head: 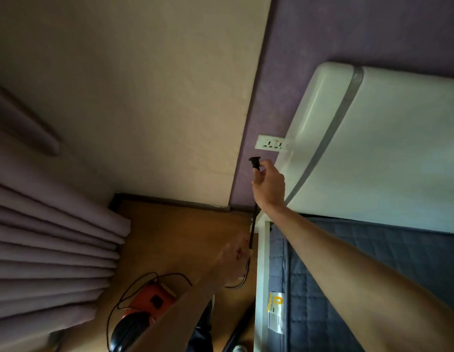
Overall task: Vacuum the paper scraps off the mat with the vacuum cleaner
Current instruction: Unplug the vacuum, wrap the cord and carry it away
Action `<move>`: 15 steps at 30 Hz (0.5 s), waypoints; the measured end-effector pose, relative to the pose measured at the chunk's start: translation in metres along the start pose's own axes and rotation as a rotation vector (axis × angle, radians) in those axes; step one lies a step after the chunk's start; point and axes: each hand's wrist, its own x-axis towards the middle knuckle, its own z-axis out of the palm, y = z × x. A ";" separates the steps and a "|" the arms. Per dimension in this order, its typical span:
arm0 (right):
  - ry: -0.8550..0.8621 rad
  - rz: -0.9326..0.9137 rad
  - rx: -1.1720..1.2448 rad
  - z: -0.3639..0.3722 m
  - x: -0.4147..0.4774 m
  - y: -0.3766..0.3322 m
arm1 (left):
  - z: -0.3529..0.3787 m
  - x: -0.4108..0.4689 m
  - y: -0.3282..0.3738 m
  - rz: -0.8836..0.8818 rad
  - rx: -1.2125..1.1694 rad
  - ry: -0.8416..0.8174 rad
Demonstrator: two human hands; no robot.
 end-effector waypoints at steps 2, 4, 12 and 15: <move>-0.039 -0.065 0.054 -0.008 -0.010 -0.014 | -0.001 -0.021 0.010 0.043 -0.039 -0.018; -0.076 -0.126 0.107 -0.013 -0.016 -0.029 | -0.002 -0.034 0.019 0.057 -0.089 -0.017; -0.143 -0.324 0.168 -0.005 -0.007 -0.107 | -0.053 -0.062 0.037 0.154 -0.130 0.078; -0.180 -0.343 0.191 0.011 0.005 -0.140 | -0.088 -0.068 0.041 0.145 -0.154 0.081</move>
